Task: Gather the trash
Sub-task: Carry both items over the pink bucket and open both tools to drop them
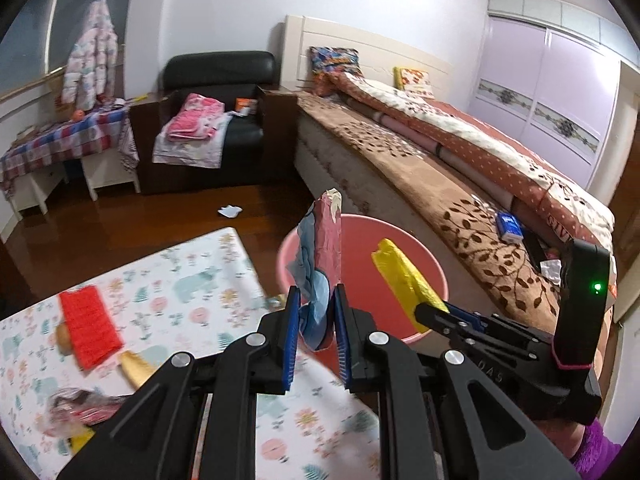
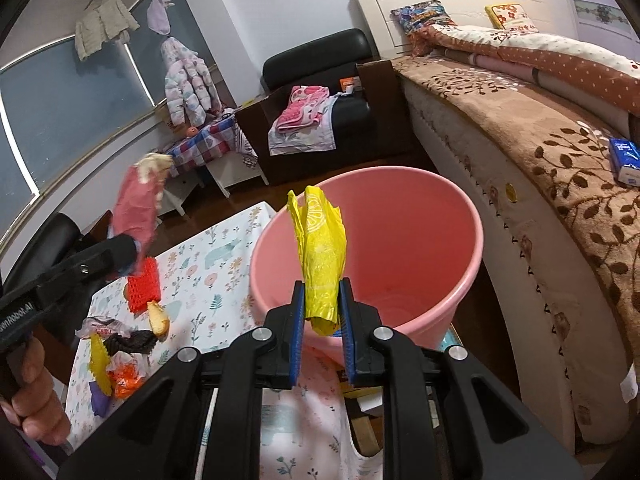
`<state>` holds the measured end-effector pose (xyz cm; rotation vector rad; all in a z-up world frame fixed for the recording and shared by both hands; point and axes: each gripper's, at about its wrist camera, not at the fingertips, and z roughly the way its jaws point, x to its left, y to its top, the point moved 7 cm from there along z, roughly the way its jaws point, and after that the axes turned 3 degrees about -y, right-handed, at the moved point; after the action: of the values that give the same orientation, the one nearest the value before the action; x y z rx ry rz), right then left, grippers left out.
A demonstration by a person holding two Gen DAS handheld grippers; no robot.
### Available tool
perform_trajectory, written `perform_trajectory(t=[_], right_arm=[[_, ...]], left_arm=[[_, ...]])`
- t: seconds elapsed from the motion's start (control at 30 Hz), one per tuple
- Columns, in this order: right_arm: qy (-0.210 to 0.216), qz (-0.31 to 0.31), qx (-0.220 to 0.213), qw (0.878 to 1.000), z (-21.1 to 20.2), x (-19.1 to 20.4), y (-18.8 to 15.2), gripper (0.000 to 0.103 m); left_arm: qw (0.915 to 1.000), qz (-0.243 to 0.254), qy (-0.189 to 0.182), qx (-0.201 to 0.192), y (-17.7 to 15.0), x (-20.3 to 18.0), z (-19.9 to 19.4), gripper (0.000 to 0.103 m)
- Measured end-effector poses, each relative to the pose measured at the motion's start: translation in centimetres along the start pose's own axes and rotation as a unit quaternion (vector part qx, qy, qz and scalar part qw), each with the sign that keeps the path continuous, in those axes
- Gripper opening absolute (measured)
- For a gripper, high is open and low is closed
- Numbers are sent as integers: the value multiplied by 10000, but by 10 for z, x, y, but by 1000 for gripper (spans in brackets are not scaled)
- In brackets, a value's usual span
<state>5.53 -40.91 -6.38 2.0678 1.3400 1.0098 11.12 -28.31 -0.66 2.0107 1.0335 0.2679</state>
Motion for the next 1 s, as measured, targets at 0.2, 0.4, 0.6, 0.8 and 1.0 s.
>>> perform_trajectory(t=[0.2, 0.4, 0.6, 0.8, 1.0], right_arm=[[-47, 116, 85, 9999, 8, -11, -1, 17], [-64, 163, 99, 9998, 14, -19, 5, 17], [-114, 209, 114, 9997, 19, -22, 7, 17], [-14, 410, 165, 9990, 24, -25, 7, 20], [-35, 450, 54, 9990, 21, -30, 11, 39]], left_arm=[[9996, 68, -63, 276, 0, -13, 38, 16], [9986, 74, -60, 519, -1, -19, 66, 16], [9981, 58, 3, 607, 1, -20, 82, 22], [9983, 16, 61, 572, 2, -18, 82, 42], [9990, -14, 69, 445, 4, -15, 69, 43]])
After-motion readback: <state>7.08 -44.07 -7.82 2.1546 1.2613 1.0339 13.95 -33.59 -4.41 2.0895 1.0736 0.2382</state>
